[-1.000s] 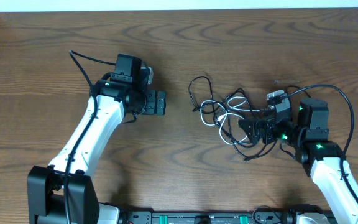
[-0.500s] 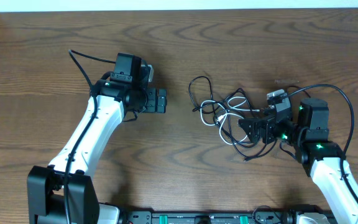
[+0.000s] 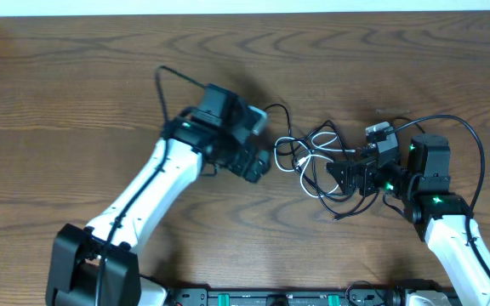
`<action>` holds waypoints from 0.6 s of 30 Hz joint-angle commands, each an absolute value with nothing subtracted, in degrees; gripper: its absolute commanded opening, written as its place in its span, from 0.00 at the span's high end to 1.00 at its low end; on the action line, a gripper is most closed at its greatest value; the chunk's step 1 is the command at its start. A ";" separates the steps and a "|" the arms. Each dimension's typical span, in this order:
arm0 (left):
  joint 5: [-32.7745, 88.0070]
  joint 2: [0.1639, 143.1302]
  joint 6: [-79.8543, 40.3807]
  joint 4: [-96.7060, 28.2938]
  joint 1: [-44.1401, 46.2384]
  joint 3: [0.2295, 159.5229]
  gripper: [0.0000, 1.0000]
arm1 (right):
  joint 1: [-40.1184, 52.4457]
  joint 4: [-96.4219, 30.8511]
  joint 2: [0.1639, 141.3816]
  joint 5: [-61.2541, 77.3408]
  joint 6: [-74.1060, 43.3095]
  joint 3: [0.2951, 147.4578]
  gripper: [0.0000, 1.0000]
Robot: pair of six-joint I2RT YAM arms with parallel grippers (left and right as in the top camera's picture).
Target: Untangle cables
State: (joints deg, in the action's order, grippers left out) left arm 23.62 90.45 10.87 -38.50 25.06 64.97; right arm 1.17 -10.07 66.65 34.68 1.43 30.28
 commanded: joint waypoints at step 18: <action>19.99 99.68 29.58 -24.62 32.03 63.96 0.02 | 0.80 -10.07 66.76 34.63 0.67 30.52 0.01</action>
State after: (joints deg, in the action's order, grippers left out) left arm 17.30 97.41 28.58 -25.26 31.90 64.25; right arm 1.17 -10.07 66.65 34.68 1.43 30.28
